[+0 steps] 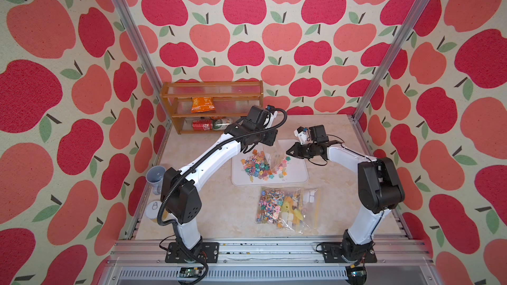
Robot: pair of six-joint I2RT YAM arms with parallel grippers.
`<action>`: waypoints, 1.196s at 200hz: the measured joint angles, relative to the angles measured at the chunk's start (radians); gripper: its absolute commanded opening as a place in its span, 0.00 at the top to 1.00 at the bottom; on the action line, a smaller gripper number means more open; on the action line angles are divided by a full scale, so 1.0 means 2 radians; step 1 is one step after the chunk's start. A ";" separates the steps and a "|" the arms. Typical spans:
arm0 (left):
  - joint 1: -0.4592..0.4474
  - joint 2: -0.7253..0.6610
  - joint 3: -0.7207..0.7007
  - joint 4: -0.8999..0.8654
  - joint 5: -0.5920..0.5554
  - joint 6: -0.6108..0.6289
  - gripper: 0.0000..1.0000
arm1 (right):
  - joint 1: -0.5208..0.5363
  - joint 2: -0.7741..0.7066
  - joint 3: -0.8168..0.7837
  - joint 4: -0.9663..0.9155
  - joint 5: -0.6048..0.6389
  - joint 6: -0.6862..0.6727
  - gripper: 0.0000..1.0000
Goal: Pour candies out of the ziploc bag
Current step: 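Pour the candies out of the ziploc bag onto the tray.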
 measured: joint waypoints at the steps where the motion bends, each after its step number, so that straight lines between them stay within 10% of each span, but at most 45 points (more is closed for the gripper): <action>1: 0.000 0.000 0.000 0.000 0.000 0.000 1.00 | 0.000 -0.001 0.000 0.000 0.000 0.000 0.88; 90: -0.021 0.018 0.015 0.010 0.004 -0.002 1.00 | 0.064 -0.004 0.001 0.042 -0.031 0.039 0.88; 239: -0.047 0.027 0.032 -0.009 -0.054 0.030 1.00 | 0.013 -0.021 -0.036 0.091 -0.049 0.068 0.88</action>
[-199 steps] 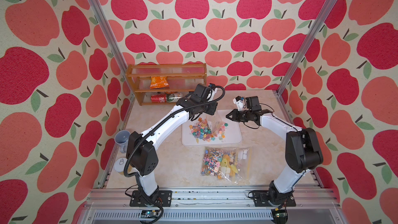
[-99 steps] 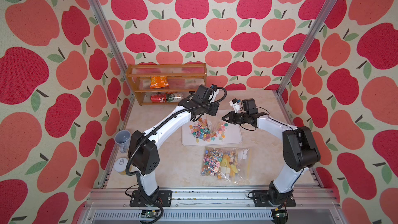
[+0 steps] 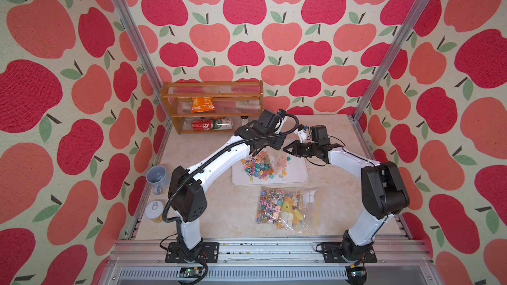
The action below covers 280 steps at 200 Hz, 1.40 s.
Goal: Pour candies out of the ziploc bag
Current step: 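Pour the candies out of the ziploc bag onto the tray.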
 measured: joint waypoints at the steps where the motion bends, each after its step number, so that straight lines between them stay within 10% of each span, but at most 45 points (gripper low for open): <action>1: -0.001 0.000 0.000 0.000 -0.001 0.000 1.00 | 0.000 0.000 0.000 0.000 0.000 0.000 0.88; 280: -0.054 0.028 -0.006 0.007 -0.161 0.062 1.00 | -0.026 -0.024 -0.027 0.004 0.000 0.000 0.88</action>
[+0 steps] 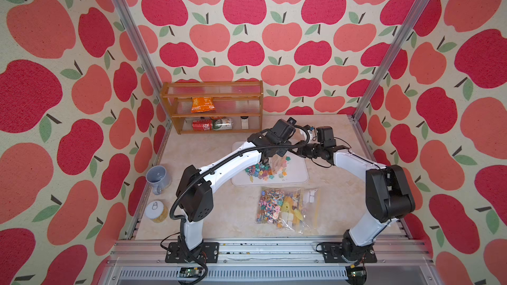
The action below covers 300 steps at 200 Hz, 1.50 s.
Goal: Pour candies out of the ziploc bag
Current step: 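Pour the candies out of the ziploc bag onto the tray.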
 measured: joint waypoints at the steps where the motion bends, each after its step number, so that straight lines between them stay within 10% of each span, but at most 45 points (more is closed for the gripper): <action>1: 0.000 0.000 0.000 0.000 0.000 -0.001 1.00 | 0.000 0.000 -0.001 0.000 0.000 0.000 0.88; 300: -0.063 0.055 -0.001 0.009 -0.217 0.152 1.00 | -0.006 -0.004 -0.020 0.011 -0.011 0.004 0.88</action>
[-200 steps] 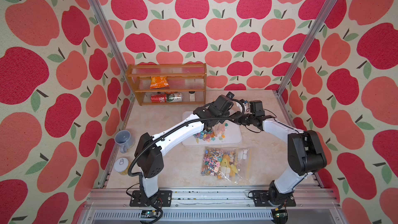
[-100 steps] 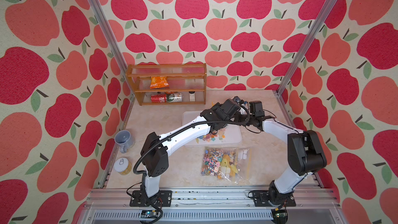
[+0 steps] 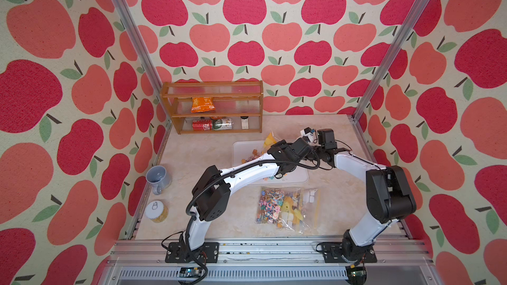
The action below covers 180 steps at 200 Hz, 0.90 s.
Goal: Pour candies out of the ziploc bag
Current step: 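Pour the candies out of the ziploc bag onto the tray.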
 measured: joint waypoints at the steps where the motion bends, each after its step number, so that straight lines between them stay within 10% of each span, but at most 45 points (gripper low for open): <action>1: 0.002 -0.002 0.000 -0.001 0.002 -0.001 1.00 | 0.000 0.000 0.000 0.000 0.000 0.000 0.88; 81: 0.096 -0.177 -0.037 0.001 0.172 -0.142 1.00 | -0.003 0.000 -0.007 0.002 -0.002 0.000 0.88; 180: 0.136 -0.124 -0.082 -0.046 0.255 -0.194 1.00 | -0.003 -0.010 -0.006 0.000 -0.002 0.000 0.88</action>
